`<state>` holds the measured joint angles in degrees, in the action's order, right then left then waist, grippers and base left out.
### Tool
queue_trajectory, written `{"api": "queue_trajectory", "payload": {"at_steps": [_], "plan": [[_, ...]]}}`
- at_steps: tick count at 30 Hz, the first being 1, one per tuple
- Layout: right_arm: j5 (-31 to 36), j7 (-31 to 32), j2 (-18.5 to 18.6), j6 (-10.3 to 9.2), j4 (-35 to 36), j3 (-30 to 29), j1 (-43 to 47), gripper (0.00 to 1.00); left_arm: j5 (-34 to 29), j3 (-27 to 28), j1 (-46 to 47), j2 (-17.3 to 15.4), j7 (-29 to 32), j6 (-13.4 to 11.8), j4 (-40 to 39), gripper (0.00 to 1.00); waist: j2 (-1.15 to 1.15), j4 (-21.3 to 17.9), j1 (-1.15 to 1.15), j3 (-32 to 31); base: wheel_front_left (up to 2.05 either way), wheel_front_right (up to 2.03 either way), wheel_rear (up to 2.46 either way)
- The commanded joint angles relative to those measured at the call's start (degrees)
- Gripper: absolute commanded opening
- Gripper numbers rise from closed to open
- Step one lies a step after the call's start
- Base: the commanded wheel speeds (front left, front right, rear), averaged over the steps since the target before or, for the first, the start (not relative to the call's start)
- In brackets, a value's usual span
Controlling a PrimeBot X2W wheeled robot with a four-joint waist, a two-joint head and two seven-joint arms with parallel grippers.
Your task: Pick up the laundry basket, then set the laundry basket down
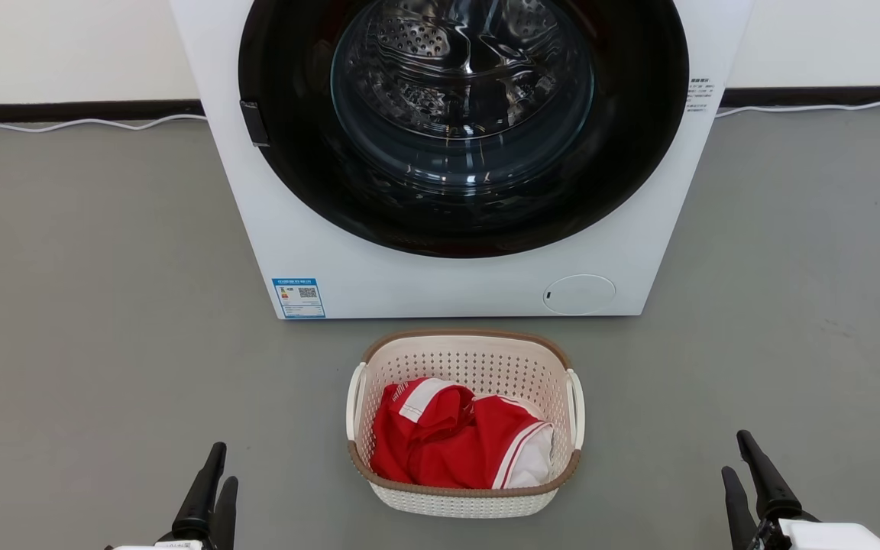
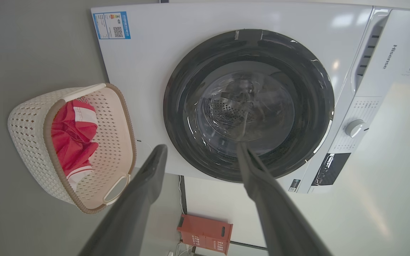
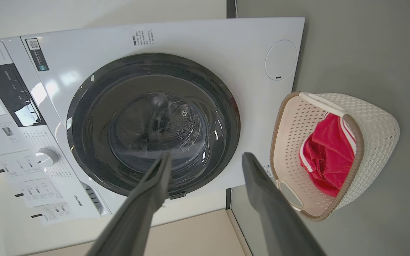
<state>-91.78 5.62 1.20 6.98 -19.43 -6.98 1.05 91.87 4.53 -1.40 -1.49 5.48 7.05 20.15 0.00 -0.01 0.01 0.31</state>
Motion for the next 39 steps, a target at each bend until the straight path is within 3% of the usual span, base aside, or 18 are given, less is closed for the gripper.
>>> {"api": "queue_trajectory", "payload": {"at_steps": [1, 9, 22, 39], "plan": [[0.16, -0.58, 0.45, 0.05, 1.48, 0.42, -1.67, 1.0, -0.28, -0.09, 1.95, -0.17, -0.49, 0.03, -1.8, 1.0, 0.0, 0.0, 0.11, -0.09, 0.0, 0.0, 0.0], [6.43, -2.13, 0.6, 0.08, 2.04, 0.78, -1.84, 1.0, -3.51, 0.28, 1.98, -0.27, -2.0, 0.06, -1.82, 1.0, 0.0, 0.08, -0.01, 0.05, 0.0, 0.0, 0.0], [22.35, -4.31, 0.7, 0.13, 3.41, 2.07, -2.7, 1.0, -15.87, 0.54, 2.59, -0.4, -4.18, -0.8, -1.92, 1.0, 0.0, 0.2, -0.01, 0.04, 0.0, 0.0, 0.0], [36.88, -7.17, 0.85, 0.2, 2.9, 3.44, -3.46, 1.0, -28.8, -0.11, 2.91, -0.57, -7.04, -2.1, -1.84, 1.0, 0.0, 0.44, -0.01, -0.06, 0.0, 0.0, 0.0]]}}
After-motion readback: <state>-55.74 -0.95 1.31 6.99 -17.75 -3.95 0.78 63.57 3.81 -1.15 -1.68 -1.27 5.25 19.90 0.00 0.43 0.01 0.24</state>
